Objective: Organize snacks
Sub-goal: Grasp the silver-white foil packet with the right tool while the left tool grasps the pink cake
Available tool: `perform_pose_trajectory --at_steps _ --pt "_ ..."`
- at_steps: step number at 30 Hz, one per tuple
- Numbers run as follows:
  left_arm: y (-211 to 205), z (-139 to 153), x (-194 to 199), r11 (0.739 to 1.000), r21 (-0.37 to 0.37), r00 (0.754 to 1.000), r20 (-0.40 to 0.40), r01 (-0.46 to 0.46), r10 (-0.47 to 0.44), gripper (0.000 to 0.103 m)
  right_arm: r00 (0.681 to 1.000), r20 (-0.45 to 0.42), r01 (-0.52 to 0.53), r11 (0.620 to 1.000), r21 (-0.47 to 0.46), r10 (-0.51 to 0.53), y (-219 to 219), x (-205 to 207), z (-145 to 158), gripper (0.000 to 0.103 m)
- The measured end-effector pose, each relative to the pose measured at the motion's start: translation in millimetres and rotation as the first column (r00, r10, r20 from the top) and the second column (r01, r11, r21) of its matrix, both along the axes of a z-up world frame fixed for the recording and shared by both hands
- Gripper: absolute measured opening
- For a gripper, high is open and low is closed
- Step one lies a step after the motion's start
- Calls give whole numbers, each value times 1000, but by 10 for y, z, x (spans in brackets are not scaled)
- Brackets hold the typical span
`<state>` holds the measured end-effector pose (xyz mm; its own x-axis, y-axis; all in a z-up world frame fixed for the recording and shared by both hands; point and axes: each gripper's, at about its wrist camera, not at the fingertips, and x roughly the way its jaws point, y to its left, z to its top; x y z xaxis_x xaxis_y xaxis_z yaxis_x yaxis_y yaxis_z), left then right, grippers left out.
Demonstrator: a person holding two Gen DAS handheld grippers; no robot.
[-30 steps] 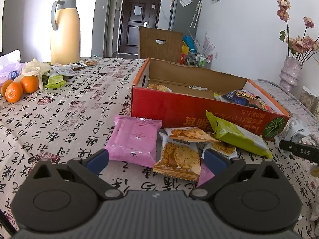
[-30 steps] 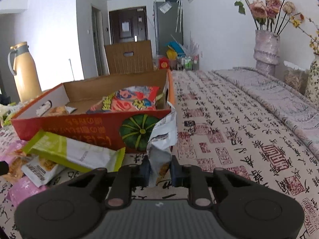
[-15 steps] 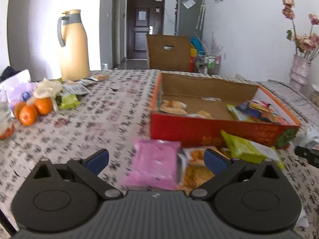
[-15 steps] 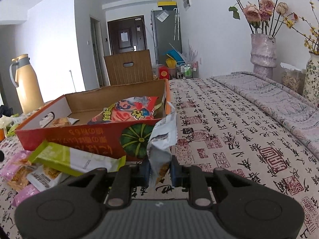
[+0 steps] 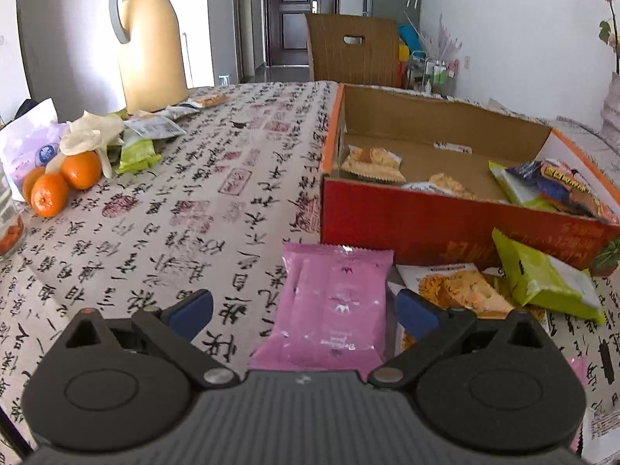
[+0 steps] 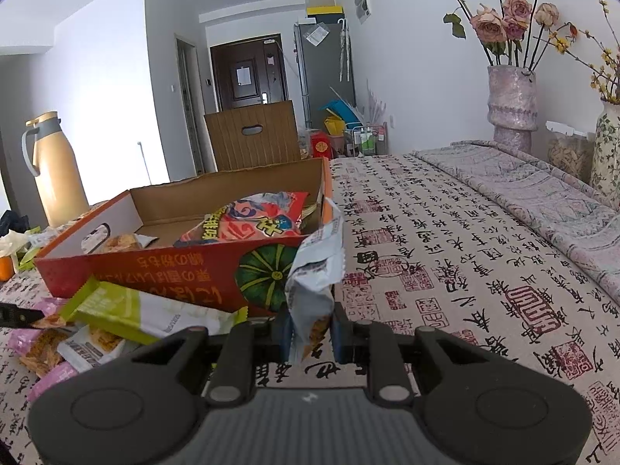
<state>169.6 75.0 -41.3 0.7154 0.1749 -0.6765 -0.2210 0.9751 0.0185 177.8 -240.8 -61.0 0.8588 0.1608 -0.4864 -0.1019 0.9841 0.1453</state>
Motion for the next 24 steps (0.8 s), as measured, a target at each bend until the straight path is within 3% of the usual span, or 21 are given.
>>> perform_pose_trajectory --at_steps 2,9,24 --pt "-11 -18 9 1000 2 1000 -4 0 0 98 1000 -1 -1 1000 2 1 -2 1 2 19" --pt "-39 -94 41 999 -18 999 -33 37 -38 65 1000 1 -3 1000 5 3 -1 -7 2 19" --pt "-51 8 -184 1000 -19 999 34 23 -22 63 1000 20 -3 1000 5 3 11 -32 26 19"
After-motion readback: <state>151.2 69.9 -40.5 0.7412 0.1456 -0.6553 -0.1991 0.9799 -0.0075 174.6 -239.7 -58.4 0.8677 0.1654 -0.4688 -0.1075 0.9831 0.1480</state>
